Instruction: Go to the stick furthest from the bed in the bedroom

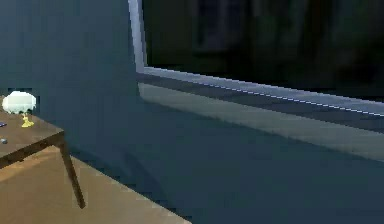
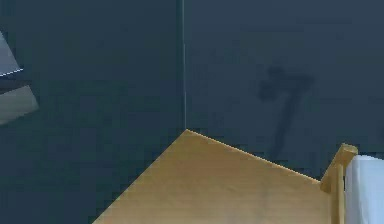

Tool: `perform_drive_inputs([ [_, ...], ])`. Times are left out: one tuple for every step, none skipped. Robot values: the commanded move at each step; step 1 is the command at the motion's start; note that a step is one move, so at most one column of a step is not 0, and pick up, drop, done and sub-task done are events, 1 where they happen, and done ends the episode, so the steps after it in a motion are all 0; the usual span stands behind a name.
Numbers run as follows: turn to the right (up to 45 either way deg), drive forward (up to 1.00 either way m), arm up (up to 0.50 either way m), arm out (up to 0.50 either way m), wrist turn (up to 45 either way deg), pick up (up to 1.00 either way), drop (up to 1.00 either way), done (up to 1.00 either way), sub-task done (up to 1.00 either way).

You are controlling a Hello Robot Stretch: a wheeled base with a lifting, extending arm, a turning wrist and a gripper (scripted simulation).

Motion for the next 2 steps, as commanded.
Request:
perform_drive_inputs([
  [30.0, 0.0, 0.0, 0.0, 0.0, 0.0, 0.0, 0.0, 0.0],
  [0.0, 0.1, 0.0, 0.0, 0.0, 0.0, 0.0, 0.0, 0.0],
])
